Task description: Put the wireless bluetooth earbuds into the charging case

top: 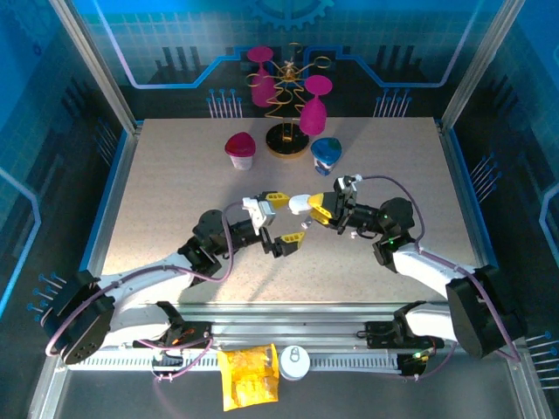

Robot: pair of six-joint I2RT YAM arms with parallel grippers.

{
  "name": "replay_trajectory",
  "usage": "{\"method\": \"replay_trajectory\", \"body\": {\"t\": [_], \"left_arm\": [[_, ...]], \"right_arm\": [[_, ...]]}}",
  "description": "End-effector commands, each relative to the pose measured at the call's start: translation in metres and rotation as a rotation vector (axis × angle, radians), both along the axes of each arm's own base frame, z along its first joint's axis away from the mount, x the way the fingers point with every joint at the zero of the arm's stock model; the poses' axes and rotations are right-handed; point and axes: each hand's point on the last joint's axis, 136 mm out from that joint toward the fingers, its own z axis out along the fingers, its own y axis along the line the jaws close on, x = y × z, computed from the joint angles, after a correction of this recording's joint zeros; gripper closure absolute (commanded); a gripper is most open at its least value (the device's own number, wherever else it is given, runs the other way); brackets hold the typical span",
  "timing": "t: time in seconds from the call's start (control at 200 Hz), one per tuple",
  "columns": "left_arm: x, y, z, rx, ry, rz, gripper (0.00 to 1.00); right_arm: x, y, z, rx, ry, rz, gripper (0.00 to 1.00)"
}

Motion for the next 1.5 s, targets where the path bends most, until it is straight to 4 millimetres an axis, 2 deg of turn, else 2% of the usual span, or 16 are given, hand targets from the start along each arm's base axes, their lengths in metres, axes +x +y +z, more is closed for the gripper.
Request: {"method": "replay_trajectory", "body": {"t": [0.0, 0.425, 0.685, 1.021, 1.326, 1.496], "left_arm": [[0.003, -0.001, 0.025, -0.083, -0.064, 0.010, 0.07], [0.006, -0.018, 0.042, -0.151, -0.074, -0.076, 0.32], [0.004, -0.020, 0.043, -0.148, -0.076, -0.095, 0.41], [0.003, -0.023, 0.038, -0.130, -0.068, -0.108, 0.40], [0.001, -0.024, 0.042, -0.135, -0.074, -0.121, 0.48], [0.000, -0.024, 0.045, -0.138, -0.080, -0.123, 0.48]], "right_arm": [[-0.007, -0.006, 0.026, 0.076, -0.053, -0.002, 0.89], [-0.016, -0.010, 0.021, 0.058, -0.043, -0.010, 0.89], [-0.016, -0.010, 0.024, 0.067, -0.046, -0.009, 0.89], [-0.016, -0.010, 0.029, 0.086, -0.049, -0.005, 0.89], [-0.016, -0.011, 0.025, 0.082, -0.038, -0.006, 0.89], [-0.016, -0.010, 0.021, 0.071, -0.032, -0.006, 0.90]]}}
